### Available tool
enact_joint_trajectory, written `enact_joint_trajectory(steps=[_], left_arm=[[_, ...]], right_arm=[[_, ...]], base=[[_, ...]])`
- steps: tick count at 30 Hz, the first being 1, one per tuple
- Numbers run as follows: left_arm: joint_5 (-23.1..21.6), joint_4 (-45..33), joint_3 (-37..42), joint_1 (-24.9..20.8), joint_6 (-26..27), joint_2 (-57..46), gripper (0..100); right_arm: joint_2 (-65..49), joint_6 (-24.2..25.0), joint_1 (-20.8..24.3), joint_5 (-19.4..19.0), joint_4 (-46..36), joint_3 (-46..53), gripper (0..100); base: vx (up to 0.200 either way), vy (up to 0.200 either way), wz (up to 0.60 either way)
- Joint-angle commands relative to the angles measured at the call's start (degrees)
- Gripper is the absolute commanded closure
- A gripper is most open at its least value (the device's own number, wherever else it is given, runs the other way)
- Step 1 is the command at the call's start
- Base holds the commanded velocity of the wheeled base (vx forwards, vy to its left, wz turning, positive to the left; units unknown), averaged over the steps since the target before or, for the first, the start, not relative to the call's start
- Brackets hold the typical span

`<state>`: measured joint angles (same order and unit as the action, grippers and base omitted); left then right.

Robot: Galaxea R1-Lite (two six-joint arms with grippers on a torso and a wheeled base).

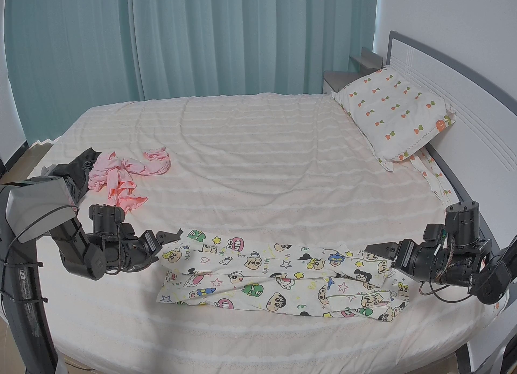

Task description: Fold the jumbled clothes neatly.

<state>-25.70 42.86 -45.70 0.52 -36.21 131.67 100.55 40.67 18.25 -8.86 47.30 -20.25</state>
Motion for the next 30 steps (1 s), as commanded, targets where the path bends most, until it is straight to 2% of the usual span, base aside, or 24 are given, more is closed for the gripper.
enact_joint_trajectory(steps=[1, 14, 30], left_arm=[[-1.46, -7.18, -6.5, 2.73, 3.77, 0.17, 0], [-3.48, -7.62, -8.61, 0.88, 4.21, 1.31, 0], [-3.48, -8.15, -8.26, -2.28, 4.21, 1.22, 0]], right_arm=[[-0.18, 0.2, 1.09, 0.43, 0.25, 0.39, 0], [0.0, 0.29, 1.09, 0.43, 0.25, 1.09, 0], [1.32, 0.38, 0.82, -0.1, 0.34, 0.74, 0]], base=[[0.0, 0.0, 0.0], [0.0, 0.0, 0.0], [0.0, 0.0, 0.0]])
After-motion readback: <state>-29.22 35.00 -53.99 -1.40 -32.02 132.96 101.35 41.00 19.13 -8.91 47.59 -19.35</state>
